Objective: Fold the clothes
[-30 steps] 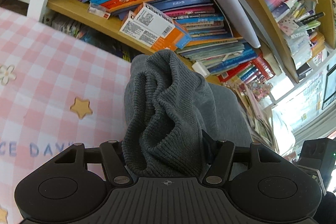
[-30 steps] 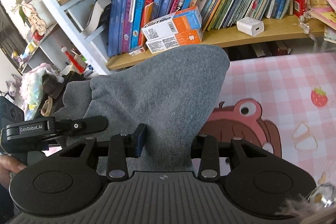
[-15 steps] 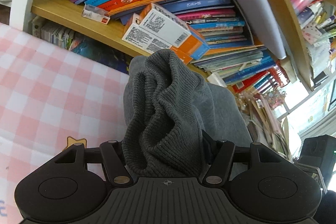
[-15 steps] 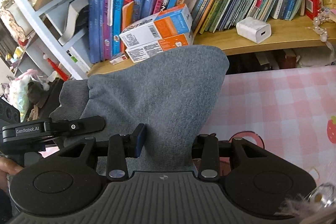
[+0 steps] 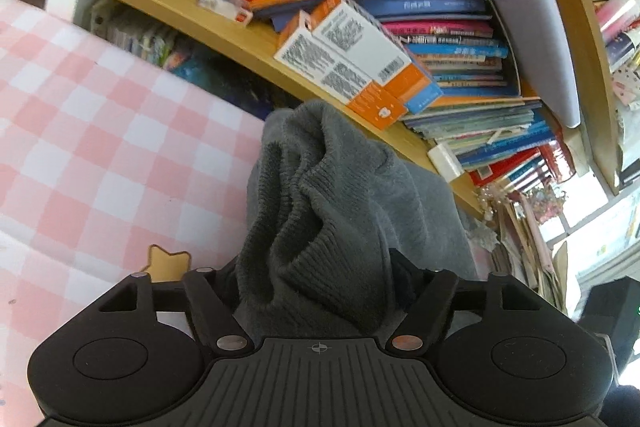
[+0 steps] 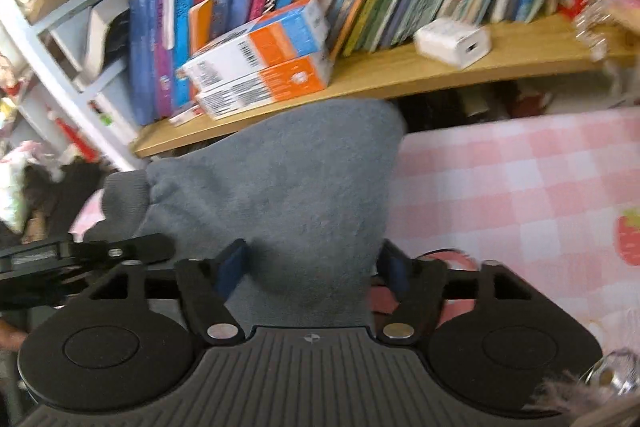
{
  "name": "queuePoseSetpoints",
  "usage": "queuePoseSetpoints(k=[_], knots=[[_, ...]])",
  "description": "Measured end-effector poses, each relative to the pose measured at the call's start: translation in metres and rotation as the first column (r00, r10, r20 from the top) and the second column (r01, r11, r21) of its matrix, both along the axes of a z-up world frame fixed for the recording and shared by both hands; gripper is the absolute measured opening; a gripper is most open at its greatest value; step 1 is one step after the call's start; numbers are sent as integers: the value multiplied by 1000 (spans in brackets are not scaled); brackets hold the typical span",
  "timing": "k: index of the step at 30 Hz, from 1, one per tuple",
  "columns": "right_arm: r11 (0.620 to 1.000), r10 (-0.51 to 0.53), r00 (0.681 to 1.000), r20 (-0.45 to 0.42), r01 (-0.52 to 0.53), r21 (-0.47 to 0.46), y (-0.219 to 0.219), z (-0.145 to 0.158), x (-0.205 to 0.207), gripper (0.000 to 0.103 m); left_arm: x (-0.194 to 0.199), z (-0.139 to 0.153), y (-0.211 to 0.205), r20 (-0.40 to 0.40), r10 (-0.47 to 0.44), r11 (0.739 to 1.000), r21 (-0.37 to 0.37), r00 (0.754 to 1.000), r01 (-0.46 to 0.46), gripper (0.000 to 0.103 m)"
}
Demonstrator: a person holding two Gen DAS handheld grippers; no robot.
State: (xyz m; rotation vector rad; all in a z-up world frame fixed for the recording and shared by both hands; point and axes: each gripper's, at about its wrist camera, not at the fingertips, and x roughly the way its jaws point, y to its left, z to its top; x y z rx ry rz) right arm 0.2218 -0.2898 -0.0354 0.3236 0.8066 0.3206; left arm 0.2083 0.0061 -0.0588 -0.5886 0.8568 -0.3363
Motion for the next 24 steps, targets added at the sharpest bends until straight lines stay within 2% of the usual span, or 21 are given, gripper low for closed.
queuePoseSetpoints(k=[3,12,24], knots=[[1000,-26,1000,11,27,-16,-3,6,-11,76,-12,9,7,20,23,1000,8,1000,-24,74],[998,-51,999,9,51,-34,-3,19,-68,80,-62,27,23,24,60,998,21,998,-60,76],[995,-69,998,0,69,-68,9,22,-144,81,-129,33,4,5,35,995,95,999,-36,77]])
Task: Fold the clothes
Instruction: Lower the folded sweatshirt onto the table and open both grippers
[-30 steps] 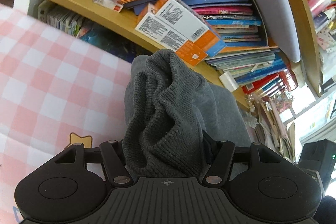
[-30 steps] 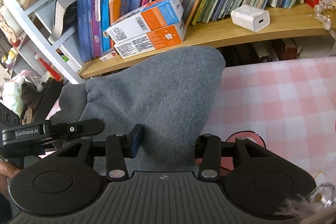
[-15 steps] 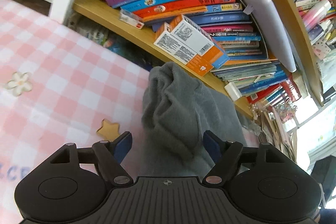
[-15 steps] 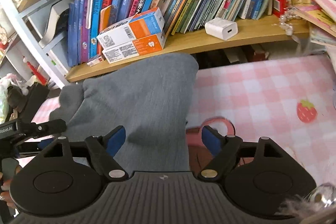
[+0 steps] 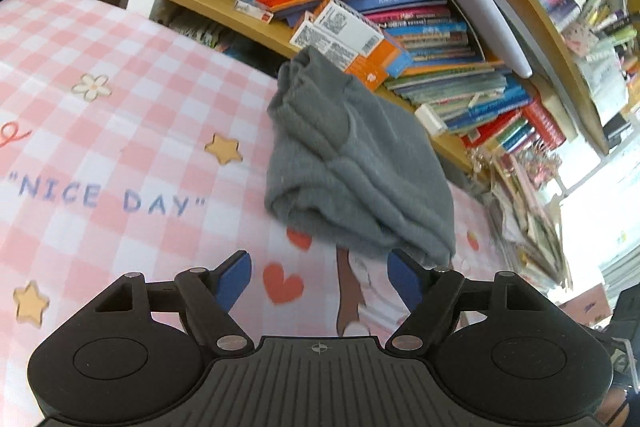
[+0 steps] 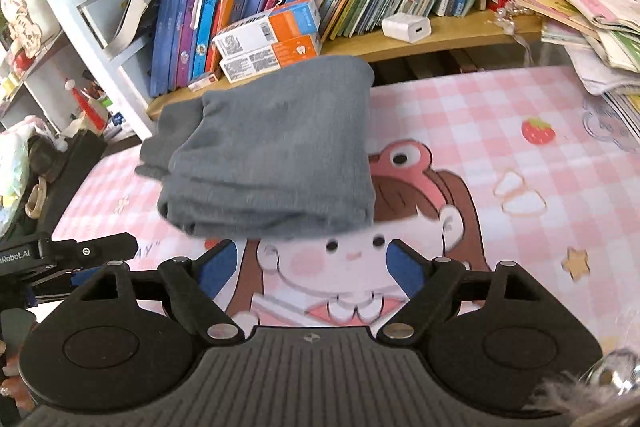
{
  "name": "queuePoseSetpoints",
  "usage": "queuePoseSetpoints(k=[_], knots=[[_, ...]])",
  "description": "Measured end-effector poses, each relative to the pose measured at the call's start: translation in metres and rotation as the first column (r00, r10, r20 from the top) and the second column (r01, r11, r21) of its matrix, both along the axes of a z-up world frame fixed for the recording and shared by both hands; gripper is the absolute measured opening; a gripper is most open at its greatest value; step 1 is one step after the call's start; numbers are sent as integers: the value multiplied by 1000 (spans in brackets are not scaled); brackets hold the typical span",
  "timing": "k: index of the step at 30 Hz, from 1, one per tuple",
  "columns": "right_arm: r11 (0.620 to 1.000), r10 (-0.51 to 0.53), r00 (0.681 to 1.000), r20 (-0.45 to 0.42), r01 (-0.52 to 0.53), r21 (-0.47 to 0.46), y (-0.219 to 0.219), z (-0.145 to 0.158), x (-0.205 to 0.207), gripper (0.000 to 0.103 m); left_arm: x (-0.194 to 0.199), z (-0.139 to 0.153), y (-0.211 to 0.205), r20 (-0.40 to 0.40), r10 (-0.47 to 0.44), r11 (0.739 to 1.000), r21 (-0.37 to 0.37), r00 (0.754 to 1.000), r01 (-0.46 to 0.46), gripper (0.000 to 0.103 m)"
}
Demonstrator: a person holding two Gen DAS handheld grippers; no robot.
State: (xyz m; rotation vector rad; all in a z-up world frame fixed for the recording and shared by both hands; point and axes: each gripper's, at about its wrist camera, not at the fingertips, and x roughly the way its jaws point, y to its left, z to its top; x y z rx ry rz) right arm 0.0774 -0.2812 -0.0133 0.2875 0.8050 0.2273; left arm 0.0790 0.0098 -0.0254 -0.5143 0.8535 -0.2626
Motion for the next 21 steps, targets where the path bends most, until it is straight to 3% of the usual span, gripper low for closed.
queuePoseSetpoints(k=[4,13,17,21], knots=[[999,-30,999,15,30,-26,2,0,-21,83,-15,1,-6,-5,11,999,38,1000,-10,77],[980,-78,994,77,91,-176,13,1,-59,86,-45,9,-28,73,11,971,237,997,-28,80],[970,-92,992,87,109,-217,15,2,-65,88,-56,13,-33,102,-6,961,277,995,-23,81],[963,-99,992,82,116,-242,17,0,-70,90,-62,15,-35,110,10,951,305,994,-43,88]])
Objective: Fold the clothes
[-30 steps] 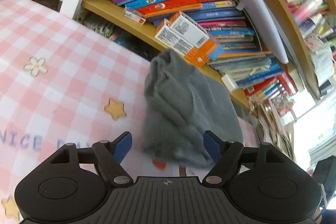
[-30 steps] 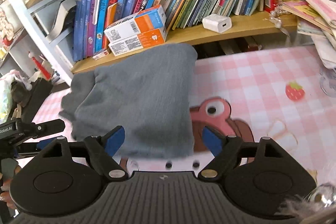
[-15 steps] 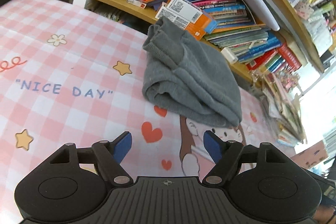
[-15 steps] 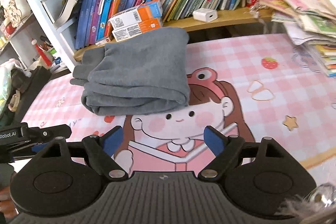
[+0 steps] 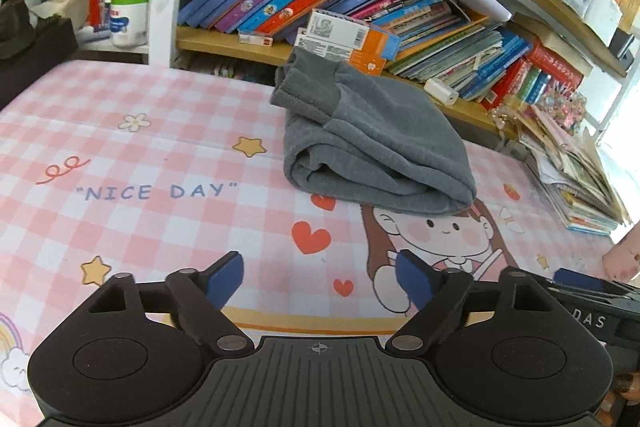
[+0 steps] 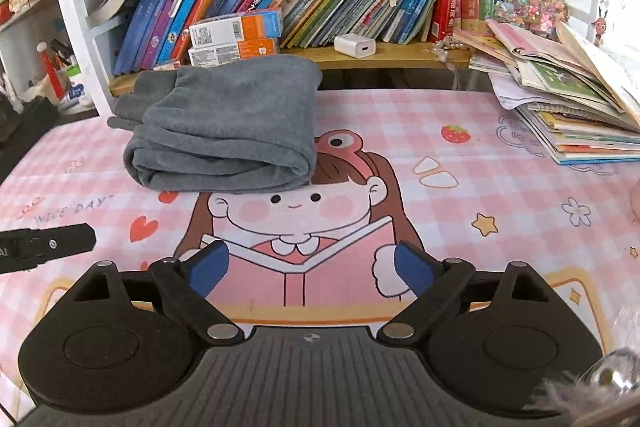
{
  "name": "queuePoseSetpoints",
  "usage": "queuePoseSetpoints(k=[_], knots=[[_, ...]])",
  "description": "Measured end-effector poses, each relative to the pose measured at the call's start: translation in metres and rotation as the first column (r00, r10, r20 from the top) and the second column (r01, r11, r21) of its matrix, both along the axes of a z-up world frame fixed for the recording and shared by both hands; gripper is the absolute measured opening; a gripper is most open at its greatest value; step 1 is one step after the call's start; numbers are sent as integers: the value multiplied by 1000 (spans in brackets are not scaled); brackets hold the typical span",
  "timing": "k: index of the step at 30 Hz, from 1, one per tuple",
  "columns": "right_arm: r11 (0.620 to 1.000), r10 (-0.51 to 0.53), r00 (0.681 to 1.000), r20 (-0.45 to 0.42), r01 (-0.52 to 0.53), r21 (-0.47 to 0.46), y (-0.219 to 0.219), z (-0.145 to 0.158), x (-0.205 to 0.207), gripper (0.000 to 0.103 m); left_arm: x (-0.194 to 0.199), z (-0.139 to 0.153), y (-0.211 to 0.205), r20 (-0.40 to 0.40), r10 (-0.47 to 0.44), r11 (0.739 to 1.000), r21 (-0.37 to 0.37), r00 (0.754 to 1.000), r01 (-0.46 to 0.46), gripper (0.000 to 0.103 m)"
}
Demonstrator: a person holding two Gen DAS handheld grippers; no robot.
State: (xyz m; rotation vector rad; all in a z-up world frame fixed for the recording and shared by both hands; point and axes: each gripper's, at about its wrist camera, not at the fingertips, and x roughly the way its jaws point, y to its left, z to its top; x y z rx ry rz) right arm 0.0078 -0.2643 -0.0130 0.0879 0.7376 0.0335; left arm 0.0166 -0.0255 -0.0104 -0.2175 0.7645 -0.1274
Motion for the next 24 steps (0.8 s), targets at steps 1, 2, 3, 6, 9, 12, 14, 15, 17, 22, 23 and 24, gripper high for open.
queuePoseSetpoints(k=[1,2,3,6,9,12,14,15,17,22,23,24], knots=[[1000,0,1000,-2,0,-2,0,0,-1,90,-1,0,0,3,6,1000,10,1000,-6,88],[1000,1,1000,-4,-1,-4,1,0,-2,92,-2,1,-1,6,9,1000,18,1000,-9,89],[1000,3,1000,-7,-3,-7,1,-1,-4,93,-3,1,-1,8,12,1000,26,1000,-12,91],[1000,8,1000,-16,-8,-10,3,-1,-6,93,-5,1,-2,6,16,998,53,1000,-16,93],[1000,8,1000,-21,-8,-12,4,-2,-8,94,-6,1,-3,1,13,998,68,1000,-13,96],[1000,7,1000,-22,-7,-14,4,-1,-9,94,-7,0,-4,-7,8,997,75,1000,-8,97],[1000,7,1000,-21,-7,-16,5,0,-10,95,-7,0,-5,-13,8,997,80,1000,-7,97],[1000,7,1000,-21,-8,-16,5,0,-11,96,-7,0,-5,-14,8,997,81,1000,-7,97],[1000,8,1000,-23,-9,-16,5,0,-11,96,-8,0,-5,-13,4,996,85,1000,-3,97],[1000,6,1000,-28,-6,-17,4,-1,-13,96,-9,-1,-7,-13,-11,995,97,1000,13,98],[1000,5,1000,-28,-5,-17,5,-1,-13,97,-10,-1,-7,-13,-11,995,99,1000,12,98],[1000,4,1000,-28,-4,-17,5,-1,-13,97,-10,-1,-7,-13,-9,995,101,1000,10,98]])
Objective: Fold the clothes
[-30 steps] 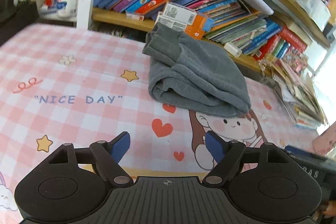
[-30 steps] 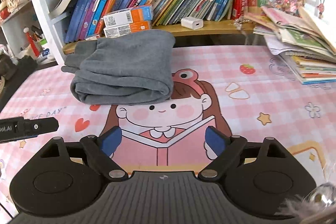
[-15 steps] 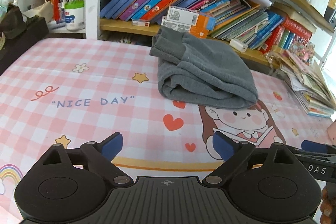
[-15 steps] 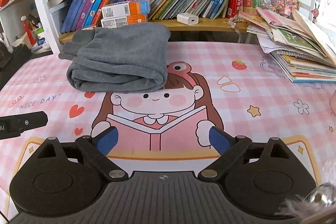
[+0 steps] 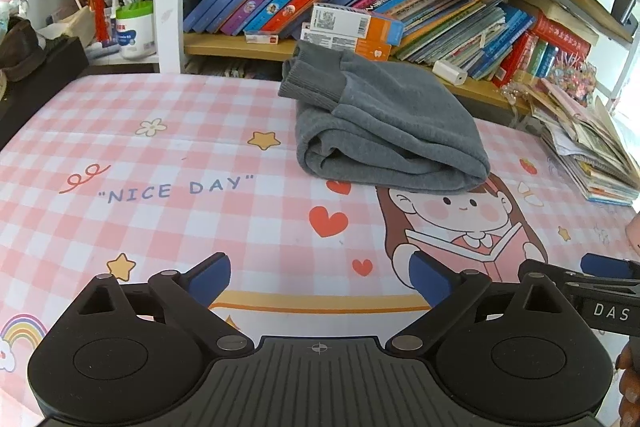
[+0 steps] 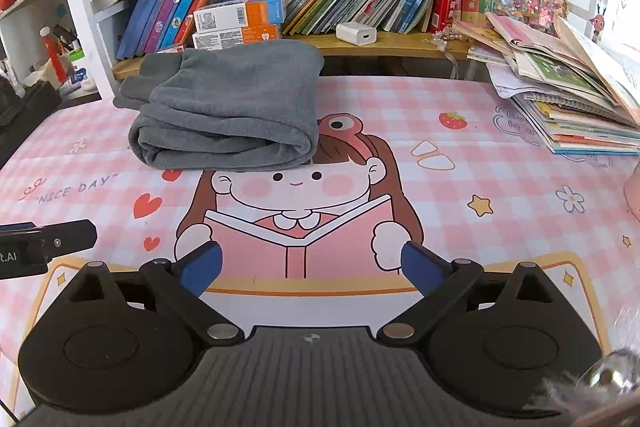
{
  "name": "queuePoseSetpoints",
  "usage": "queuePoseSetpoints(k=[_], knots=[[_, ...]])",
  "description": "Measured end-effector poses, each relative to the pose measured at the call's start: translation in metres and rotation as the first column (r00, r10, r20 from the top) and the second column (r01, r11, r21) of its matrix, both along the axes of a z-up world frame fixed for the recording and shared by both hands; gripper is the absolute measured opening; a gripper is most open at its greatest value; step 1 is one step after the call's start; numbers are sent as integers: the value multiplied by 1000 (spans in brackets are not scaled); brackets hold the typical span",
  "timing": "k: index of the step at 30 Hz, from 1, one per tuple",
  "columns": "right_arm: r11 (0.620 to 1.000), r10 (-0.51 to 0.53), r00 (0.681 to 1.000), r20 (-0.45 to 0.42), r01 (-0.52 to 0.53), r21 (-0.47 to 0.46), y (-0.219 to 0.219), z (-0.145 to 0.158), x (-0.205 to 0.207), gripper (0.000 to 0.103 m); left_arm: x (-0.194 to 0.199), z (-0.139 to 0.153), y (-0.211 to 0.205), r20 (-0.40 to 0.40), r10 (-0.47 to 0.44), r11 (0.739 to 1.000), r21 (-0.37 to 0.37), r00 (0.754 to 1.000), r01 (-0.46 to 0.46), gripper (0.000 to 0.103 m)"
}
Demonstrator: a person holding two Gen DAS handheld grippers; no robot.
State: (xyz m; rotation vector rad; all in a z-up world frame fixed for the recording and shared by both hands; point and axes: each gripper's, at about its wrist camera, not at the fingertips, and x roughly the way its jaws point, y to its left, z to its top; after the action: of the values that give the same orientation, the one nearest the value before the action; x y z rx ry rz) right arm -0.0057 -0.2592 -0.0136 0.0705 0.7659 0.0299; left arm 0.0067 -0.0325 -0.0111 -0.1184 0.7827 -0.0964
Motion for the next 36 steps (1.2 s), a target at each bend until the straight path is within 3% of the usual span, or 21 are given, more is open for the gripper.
queuePoseSetpoints(k=[18,36], knots=[[1000,14,1000,-14,-14,-3,2,-2,3,97,1,0,-1,5,14,1000,26,1000,-15,102],[1000,10,1000,-17,-10,-4,1,-4,6,97,4,0,-1,7,-2,1000,-4,1000,2,102]])
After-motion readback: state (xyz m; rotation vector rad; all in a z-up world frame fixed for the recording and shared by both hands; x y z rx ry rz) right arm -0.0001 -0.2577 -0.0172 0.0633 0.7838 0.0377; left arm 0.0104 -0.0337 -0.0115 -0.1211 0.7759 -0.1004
